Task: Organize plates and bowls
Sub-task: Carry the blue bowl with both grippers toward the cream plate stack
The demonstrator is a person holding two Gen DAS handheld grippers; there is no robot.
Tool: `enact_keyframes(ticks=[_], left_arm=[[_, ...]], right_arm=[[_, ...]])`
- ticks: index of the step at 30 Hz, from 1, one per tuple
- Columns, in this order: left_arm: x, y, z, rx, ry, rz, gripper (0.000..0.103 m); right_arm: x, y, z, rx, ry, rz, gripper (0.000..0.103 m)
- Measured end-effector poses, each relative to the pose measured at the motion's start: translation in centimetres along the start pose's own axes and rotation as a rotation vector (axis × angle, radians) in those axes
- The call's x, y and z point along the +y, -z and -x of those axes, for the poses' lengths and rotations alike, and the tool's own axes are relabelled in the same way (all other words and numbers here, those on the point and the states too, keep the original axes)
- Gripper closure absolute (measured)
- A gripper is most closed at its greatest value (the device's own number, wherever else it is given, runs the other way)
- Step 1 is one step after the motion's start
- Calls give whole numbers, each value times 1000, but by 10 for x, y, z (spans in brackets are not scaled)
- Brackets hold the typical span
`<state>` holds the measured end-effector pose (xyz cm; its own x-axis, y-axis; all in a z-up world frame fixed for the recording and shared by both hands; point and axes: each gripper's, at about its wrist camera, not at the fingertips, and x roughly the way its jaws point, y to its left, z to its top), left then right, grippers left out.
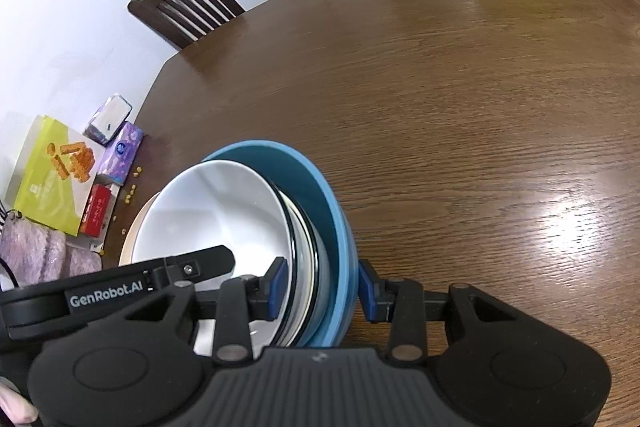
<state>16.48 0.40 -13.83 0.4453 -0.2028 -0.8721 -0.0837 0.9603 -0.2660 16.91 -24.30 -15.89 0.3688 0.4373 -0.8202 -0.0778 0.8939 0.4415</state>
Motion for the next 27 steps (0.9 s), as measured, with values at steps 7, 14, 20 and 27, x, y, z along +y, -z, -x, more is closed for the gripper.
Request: enact_keyframes(ticks=[7,14,20,27], left_arm=[[15,-1,7,-11,-10,21,62],[34,-3,13,-22,-23,48,62],[52,-4,18,-28,-35,68,62],[75,-6,25,-39,-50,99,62]], right_arm=[[17,-1,-5,7,-8,20,67],[34,-2,-13,16,-19,44,67],[50,-2,-21,26,-28,64,67],[70,-3,-32,42,-42,89,67]])
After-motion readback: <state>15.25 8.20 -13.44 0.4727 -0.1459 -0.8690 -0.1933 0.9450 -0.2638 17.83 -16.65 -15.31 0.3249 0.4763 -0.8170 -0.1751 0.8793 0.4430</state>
